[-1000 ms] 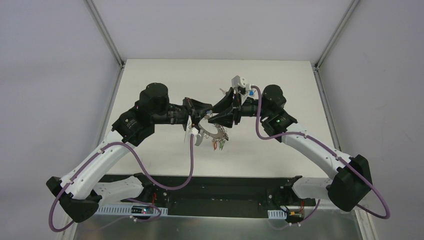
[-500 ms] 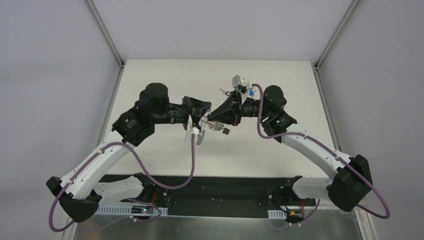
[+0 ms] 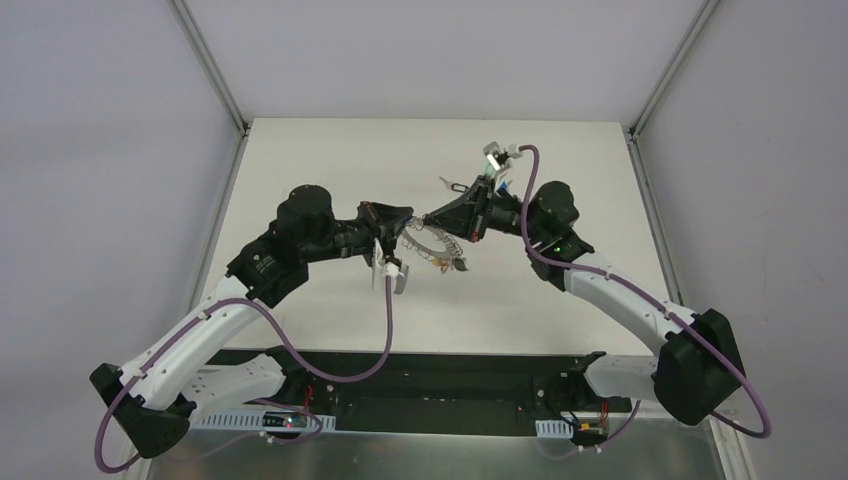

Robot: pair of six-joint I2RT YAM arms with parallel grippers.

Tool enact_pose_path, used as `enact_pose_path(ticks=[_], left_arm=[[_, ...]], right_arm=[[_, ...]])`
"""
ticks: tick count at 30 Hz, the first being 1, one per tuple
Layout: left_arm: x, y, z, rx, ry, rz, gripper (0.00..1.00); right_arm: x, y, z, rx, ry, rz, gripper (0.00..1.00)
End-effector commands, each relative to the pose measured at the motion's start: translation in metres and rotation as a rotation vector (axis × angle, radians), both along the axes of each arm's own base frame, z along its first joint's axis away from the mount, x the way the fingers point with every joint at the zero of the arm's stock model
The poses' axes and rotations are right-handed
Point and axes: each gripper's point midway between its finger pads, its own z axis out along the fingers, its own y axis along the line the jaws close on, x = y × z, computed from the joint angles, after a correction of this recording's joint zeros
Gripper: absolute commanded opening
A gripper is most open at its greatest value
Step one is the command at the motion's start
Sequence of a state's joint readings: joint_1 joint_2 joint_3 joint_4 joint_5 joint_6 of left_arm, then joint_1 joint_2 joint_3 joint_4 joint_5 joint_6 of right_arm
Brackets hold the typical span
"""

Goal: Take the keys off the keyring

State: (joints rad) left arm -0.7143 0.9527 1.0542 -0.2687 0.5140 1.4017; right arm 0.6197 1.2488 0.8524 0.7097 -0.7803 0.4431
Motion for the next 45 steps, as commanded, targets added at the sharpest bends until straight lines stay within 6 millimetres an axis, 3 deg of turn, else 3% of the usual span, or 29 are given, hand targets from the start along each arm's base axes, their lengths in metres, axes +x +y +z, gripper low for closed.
enact_pose_path(ticks=[1,6,10,14,18,22,24,27,30,35,36,38,40,42,45], left_arm=[[-0.016,0.003,-0.006,-0.021,0.036,-0.026,0.00],[-0.011,-0.001,-0.025,-0.005,0.088,-0.016,0.00],[0.007,-0.003,-0.019,-0.098,0.166,0.087,0.00],[0.050,-0.001,-0.010,-0.386,0.416,0.372,0.00],[0.096,0.002,-0.053,-0.669,0.736,0.720,0.00],[0.127,-0.015,-0.096,-0.708,0.889,0.882,0.00],[0.149,-0.024,-0.105,-0.738,0.945,0.941,0.00],[0.183,-0.055,-0.113,-0.798,1.053,0.904,0.00],[0.225,-0.082,-0.121,-0.856,1.106,0.897,0.00],[0.274,-0.096,-0.145,-0.917,1.186,0.901,0.00],[0.280,-0.098,-0.146,-0.927,1.202,0.885,0.09],[0.283,-0.104,-0.150,-0.886,1.255,0.864,0.52],[0.281,-0.099,-0.148,-0.875,1.280,0.912,0.82],[0.273,-0.091,-0.140,-0.872,1.271,0.929,0.96],[0.256,-0.062,-0.129,-0.897,1.244,1.029,0.99]], right_arm=[[0.046,-0.027,0.052,0.225,0.067,-0.243,0.00],[0.046,-0.026,0.053,0.246,0.116,-0.227,0.00],[0.062,-0.032,0.009,0.035,0.167,-0.355,0.00],[0.087,-0.074,-0.045,-0.217,0.171,-0.645,0.00],[0.090,-0.123,-0.066,-0.355,0.148,-0.863,0.00],[0.083,-0.170,-0.066,-0.456,0.115,-1.042,0.00],[0.078,-0.194,-0.061,-0.492,0.102,-1.138,0.00],[0.071,-0.223,-0.051,-0.528,0.075,-1.254,0.00],[0.067,-0.243,-0.045,-0.561,0.063,-1.331,0.00],[0.060,-0.255,-0.036,-0.587,0.038,-1.359,0.00],[0.059,-0.258,-0.032,-0.591,0.027,-1.369,0.00],[0.059,-0.264,-0.028,-0.618,0.010,-1.388,0.00],[0.060,-0.268,-0.025,-0.644,0.007,-1.403,0.00],[0.062,-0.273,-0.025,-0.706,-0.015,-1.410,0.00],[0.068,-0.285,-0.027,-0.771,-0.016,-1.460,0.00]])
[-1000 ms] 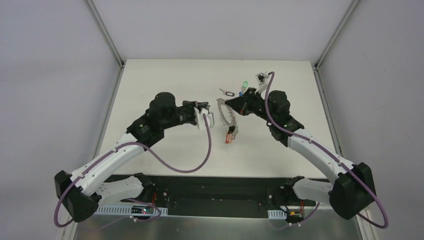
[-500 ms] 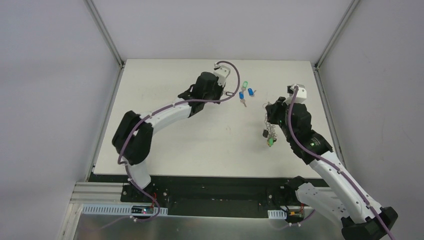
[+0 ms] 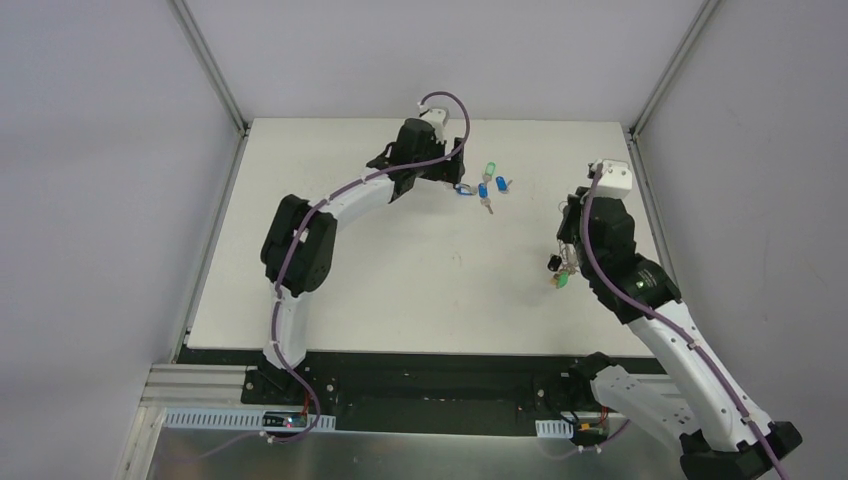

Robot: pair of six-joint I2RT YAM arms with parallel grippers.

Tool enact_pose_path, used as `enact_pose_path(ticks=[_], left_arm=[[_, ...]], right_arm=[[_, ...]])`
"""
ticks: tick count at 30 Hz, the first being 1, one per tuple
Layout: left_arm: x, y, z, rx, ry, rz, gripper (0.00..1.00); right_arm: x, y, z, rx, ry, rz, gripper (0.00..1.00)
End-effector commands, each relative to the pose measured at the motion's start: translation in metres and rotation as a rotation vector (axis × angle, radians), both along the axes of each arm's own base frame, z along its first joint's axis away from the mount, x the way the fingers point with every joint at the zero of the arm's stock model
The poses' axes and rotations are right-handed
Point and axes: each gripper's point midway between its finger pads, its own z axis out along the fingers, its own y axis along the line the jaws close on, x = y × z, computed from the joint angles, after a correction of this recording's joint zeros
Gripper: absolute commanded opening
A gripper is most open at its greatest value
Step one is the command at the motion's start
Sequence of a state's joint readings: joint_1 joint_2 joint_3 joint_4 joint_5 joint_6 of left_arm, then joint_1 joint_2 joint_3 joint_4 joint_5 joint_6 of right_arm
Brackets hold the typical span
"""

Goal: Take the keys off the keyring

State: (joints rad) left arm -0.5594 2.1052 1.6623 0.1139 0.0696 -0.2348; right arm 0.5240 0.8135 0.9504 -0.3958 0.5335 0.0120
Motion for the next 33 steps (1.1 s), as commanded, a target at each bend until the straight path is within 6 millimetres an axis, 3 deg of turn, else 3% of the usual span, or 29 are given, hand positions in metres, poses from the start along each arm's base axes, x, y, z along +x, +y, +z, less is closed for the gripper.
enact_pose_path(ticks=[1,6,10,11,12,13,14,15,18,20,27,30,33], left_arm=[[-0.031,0.027,0.063,-0.028,0.002,0.077,0.99],[-0.073,0.081,0.081,-0.009,0.091,0.203,0.99],[-0.109,0.110,0.106,-0.035,0.068,0.227,0.99],[-0.116,0.118,0.112,-0.025,0.057,0.233,0.99],[-0.122,0.126,0.119,-0.015,0.046,0.238,0.99],[-0.129,0.134,0.124,0.001,0.040,0.241,0.99],[-0.136,0.143,0.128,0.026,0.035,0.246,0.99],[-0.143,0.153,0.131,0.054,0.033,0.261,0.99],[-0.154,0.184,0.149,0.100,-0.028,0.362,0.99],[-0.162,0.203,0.169,0.120,-0.097,0.413,0.99],[-0.191,0.261,0.281,0.015,-0.410,0.623,0.99],[-0.210,0.274,0.326,-0.074,-0.532,0.642,0.99],[-0.222,0.276,0.347,-0.114,-0.604,0.609,0.99]], right_arm=[[0.012,-0.029,0.025,-0.094,-0.031,-0.119,0.00],[0.055,-0.055,0.016,-0.102,0.066,-0.236,0.00],[0.102,-0.085,0.036,-0.161,0.090,-0.334,0.02],[0.110,-0.093,0.046,-0.190,0.087,-0.367,0.22],[0.119,-0.098,0.058,-0.207,0.071,-0.401,0.58],[0.125,-0.097,0.069,-0.208,0.059,-0.409,0.87],[0.129,-0.092,0.086,-0.190,0.034,-0.390,0.98],[0.129,-0.085,0.094,-0.174,0.029,-0.360,0.99],[0.115,-0.066,0.113,-0.110,-0.015,-0.288,0.99],[0.095,-0.056,0.128,-0.017,-0.035,-0.247,0.99],[0.019,-0.049,0.213,0.182,-0.350,-0.118,0.99],[-0.004,-0.050,0.233,0.218,-0.450,-0.086,0.99],[-0.017,-0.053,0.240,0.226,-0.478,-0.085,0.99]])
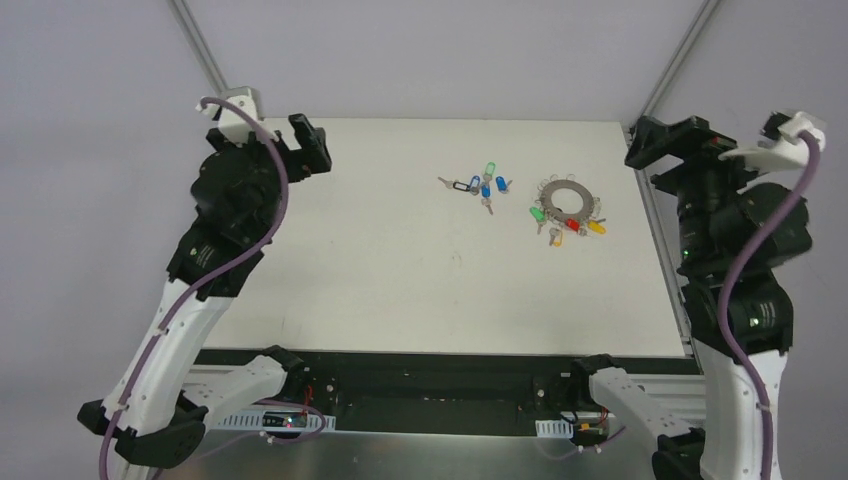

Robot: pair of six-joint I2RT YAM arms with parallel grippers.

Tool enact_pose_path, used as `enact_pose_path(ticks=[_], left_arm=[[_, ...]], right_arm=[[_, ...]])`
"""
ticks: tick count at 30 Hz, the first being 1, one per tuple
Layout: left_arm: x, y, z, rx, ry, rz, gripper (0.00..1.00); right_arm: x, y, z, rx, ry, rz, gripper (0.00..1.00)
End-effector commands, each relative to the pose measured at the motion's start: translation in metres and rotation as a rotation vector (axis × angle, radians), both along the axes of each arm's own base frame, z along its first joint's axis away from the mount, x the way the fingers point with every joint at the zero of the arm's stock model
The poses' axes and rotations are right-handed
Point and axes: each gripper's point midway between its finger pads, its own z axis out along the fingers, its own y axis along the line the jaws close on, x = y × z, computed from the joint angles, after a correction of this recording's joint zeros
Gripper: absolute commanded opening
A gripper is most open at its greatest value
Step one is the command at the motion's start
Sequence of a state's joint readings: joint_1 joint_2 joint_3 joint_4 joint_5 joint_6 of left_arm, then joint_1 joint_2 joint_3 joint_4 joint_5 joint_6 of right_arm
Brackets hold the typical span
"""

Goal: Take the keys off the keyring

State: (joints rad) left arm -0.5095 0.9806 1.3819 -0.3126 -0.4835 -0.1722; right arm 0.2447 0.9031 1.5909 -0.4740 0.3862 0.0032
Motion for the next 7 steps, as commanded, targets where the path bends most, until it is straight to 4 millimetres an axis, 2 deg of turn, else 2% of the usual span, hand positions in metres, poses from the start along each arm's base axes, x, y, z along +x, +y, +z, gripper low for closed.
enact_pose_path(ticks=[1,7], left_arm=[[-0.0209,0.0158,0.0598,-0.033,-0.196,0.013,0.99],[-0.0227,0.0171,0.0556,-0.022,-0.194,0.014,0.99]], right_arm=[[-0.0001,0.0072,0.0097,0.023,-0.058,0.041,0.99],[-0.0061,0.0057,0.0027,0.010,-0.054,0.042,0.99]])
